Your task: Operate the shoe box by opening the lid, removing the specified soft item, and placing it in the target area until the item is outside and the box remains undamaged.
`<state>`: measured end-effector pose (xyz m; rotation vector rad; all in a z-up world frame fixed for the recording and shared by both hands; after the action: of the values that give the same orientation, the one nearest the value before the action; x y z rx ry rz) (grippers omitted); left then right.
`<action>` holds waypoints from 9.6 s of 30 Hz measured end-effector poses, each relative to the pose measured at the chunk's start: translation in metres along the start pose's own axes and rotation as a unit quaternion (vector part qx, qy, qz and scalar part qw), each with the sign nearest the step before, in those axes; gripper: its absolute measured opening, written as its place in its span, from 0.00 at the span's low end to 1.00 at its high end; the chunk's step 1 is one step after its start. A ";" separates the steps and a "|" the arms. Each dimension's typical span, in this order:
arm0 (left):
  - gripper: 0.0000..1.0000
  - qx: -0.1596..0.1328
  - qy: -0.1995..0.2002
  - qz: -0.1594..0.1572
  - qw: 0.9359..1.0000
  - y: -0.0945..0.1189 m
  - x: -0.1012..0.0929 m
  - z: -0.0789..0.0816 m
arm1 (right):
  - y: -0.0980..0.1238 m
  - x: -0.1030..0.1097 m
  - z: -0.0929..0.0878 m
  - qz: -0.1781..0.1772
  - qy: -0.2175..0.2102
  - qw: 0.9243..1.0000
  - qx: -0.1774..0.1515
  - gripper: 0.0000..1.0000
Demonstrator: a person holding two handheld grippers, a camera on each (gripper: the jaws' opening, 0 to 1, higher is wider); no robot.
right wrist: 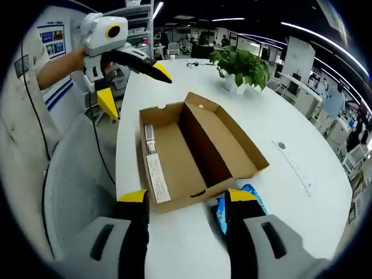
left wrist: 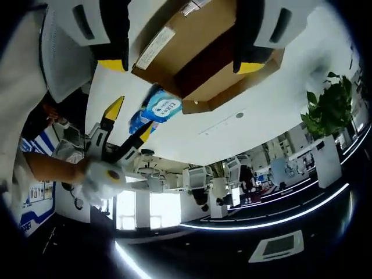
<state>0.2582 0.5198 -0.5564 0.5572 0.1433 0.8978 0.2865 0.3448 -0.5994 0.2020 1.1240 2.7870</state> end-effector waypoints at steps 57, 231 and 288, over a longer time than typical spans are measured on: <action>0.75 0.021 0.042 0.068 0.997 0.028 0.041 -0.038 | -0.108 -0.006 -0.027 0.110 0.065 0.984 0.127 0.42; 1.00 0.011 0.084 0.076 0.994 0.029 0.051 -0.054 | 0.069 -0.099 -0.009 0.022 0.101 0.993 0.061 0.15; 0.99 0.054 0.042 0.034 0.997 0.002 0.043 -0.062 | 0.095 -0.209 -0.137 -0.001 0.066 0.979 0.195 0.15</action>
<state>0.2622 0.5791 -0.6030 0.6278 0.2502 0.9841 0.4621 0.1484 -0.6472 0.0522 1.6949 2.5798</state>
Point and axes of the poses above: the point that each gripper's makers call its tool centre point, and the gripper's own axes: y roughly backward along the fingers, x roughly to its left, z roughly out of its top, the point moved 4 cm from there along y, roughly backward along the fingers, and after that the axes turned 9 degrees about z, right-handed, at the moved point
